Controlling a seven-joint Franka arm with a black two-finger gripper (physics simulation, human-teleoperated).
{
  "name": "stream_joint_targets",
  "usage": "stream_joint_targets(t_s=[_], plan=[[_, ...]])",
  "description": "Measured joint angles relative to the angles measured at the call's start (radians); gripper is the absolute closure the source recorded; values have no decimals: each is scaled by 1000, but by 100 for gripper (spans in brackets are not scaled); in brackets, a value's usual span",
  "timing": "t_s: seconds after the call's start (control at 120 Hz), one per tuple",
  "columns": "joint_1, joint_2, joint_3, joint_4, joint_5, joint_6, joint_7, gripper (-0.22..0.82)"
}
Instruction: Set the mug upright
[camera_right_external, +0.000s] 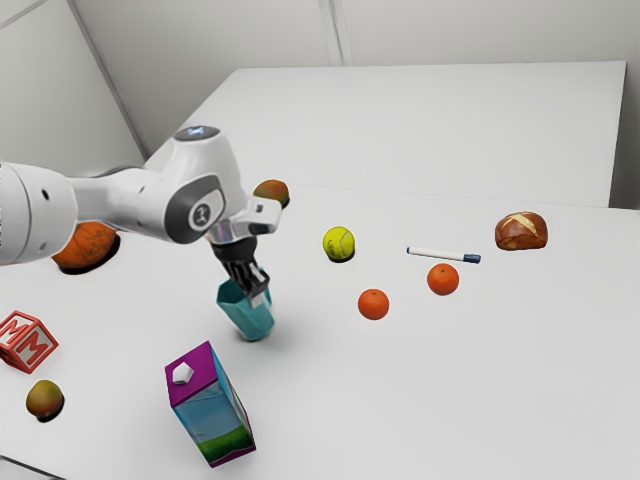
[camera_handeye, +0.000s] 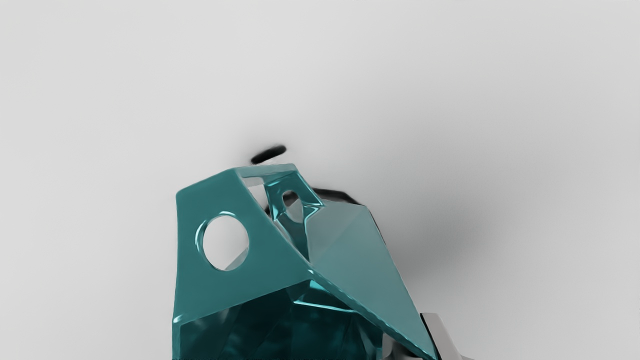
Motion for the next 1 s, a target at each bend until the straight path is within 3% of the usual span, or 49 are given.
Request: stream_joint_targets(t_s=[0.083,0.258,0.417,0.65,0.892,1.0], plan=[[-8,10,0,0,-1,5,-19,71],[-5,2,0,2,-15,8,-52,34],[17,-66,-3,47,-38,-35,-73,16],[10,-27,12,301,-100,-208,-96,5],[-77,16,131,530,-100,-355,-115,2],[-69,37,156,611,-99,-414,-121,1]])
